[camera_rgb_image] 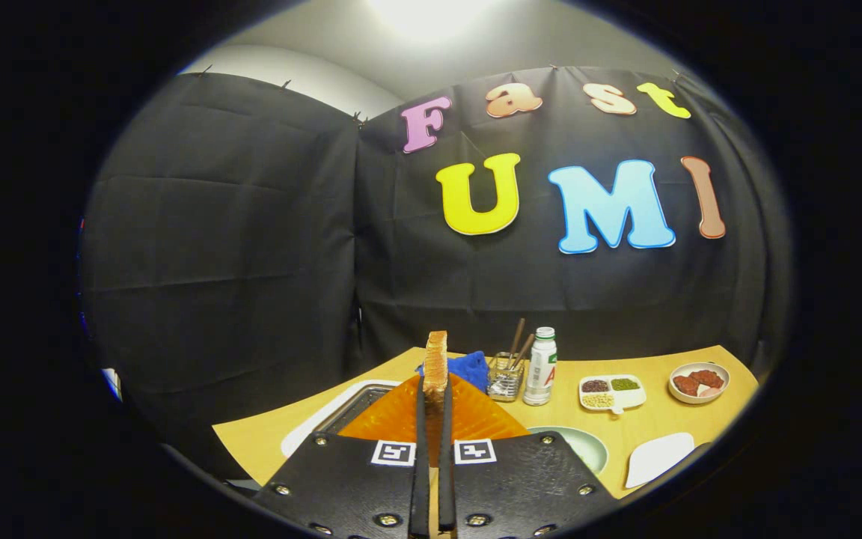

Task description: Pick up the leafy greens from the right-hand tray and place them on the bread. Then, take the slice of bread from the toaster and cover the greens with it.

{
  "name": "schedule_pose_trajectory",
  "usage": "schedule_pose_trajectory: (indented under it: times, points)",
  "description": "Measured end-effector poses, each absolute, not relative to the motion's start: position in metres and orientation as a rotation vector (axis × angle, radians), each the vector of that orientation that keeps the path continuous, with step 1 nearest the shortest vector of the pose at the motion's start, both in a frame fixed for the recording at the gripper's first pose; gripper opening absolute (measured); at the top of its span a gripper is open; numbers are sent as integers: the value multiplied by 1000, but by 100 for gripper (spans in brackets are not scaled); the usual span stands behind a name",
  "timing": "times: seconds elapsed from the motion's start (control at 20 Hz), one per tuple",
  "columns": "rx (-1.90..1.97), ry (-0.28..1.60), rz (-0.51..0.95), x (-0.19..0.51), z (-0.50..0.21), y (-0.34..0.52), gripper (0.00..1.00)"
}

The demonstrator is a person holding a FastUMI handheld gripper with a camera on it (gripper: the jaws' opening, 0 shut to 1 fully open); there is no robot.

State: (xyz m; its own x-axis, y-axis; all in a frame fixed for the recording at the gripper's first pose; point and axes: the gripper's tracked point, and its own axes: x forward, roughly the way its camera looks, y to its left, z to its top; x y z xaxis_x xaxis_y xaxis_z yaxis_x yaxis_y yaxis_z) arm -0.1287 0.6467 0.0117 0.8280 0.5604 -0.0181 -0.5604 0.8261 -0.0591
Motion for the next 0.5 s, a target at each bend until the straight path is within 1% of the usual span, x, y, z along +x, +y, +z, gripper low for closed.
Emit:
schedule_pose_trajectory:
  times: [0.5]
  points:
    - [-58,53,524,-101,-16,608,5]
